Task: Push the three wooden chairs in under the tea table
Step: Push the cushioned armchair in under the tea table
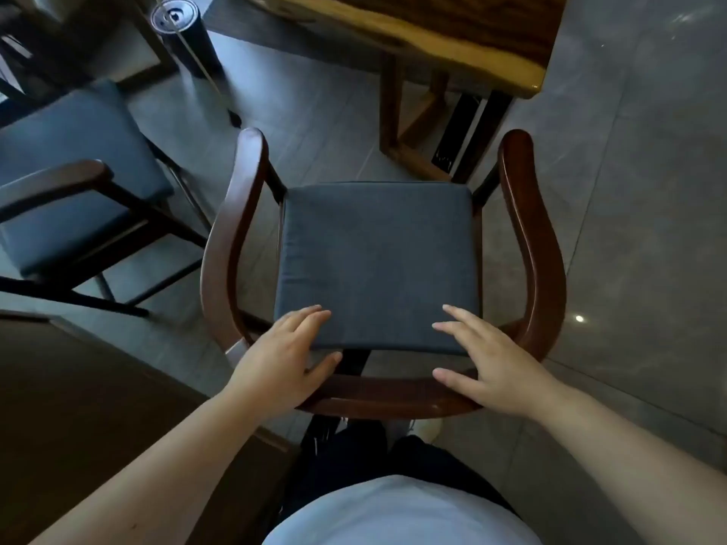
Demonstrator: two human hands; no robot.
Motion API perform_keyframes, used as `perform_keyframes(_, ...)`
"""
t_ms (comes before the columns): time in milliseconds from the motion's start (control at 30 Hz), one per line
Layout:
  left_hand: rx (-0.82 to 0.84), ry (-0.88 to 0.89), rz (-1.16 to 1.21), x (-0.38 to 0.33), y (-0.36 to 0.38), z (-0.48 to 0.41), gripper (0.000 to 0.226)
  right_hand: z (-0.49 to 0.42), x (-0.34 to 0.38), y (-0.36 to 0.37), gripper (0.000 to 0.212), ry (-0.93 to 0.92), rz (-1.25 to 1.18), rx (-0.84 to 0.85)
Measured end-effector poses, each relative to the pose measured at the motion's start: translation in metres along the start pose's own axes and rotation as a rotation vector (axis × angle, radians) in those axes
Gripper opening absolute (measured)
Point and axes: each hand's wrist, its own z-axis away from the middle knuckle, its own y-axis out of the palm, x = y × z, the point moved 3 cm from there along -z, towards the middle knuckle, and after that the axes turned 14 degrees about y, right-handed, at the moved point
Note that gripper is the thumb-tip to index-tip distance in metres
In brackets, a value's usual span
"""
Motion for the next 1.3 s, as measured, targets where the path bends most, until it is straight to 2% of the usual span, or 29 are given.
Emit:
perform_keyframes(67, 0.023, -0.002, 0.086, -0.008, 0.008, 0.005, 0.066, 0.001, -0.004, 0.003, 0.074, 0.013, -0.062, 0.031)
perform_keyframes(167, 0.070, 0.041, 0.092, -0.015, 0.016, 0.015, 0.071, 0.006, -0.010, 0.012, 0.070, -0.037, -0.010, 0.070)
perform_keyframes(300, 0.245, 0.287, -0.060, -0.020, 0.017, 0.024, 0.080, 0.012, -0.008, 0.011, 0.084, -0.126, 0.149, 0.148)
perform_keyframes(333, 0.282, 0.334, -0.122, -0.021, 0.020, 0.025, 0.076, 0.011, -0.008, 0.010, 0.086, -0.137, 0.181, 0.170)
perform_keyframes(400, 0.298, 0.351, -0.176, -0.022, 0.025, 0.023, 0.053, 0.010, -0.008, 0.010, 0.084, -0.174, 0.250, 0.200)
perform_keyframes(500, 0.305, 0.380, -0.225, -0.019, 0.022, 0.015, 0.030, 0.006, -0.007, 0.010, 0.060, -0.205, 0.295, 0.146)
perform_keyframes(567, 0.381, 0.375, -0.250, -0.016, 0.022, 0.015, 0.028, 0.008, -0.006, 0.013, 0.056, -0.194, 0.305, 0.130)
perform_keyframes(700, 0.506, 0.363, -0.239, -0.015, 0.022, 0.019, 0.029, 0.014, -0.003, 0.024, 0.065, -0.190, 0.340, 0.138)
perform_keyframes(1067, 0.556, 0.274, -0.408, 0.047, -0.046, -0.005, 0.029, -0.025, 0.065, 0.034, 0.046, -0.138, 0.183, -0.036)
perform_keyframes(1300, 0.459, 0.285, -0.424, 0.097, -0.092, -0.030, 0.033, -0.064, 0.106, 0.033, 0.030, -0.093, 0.094, -0.117)
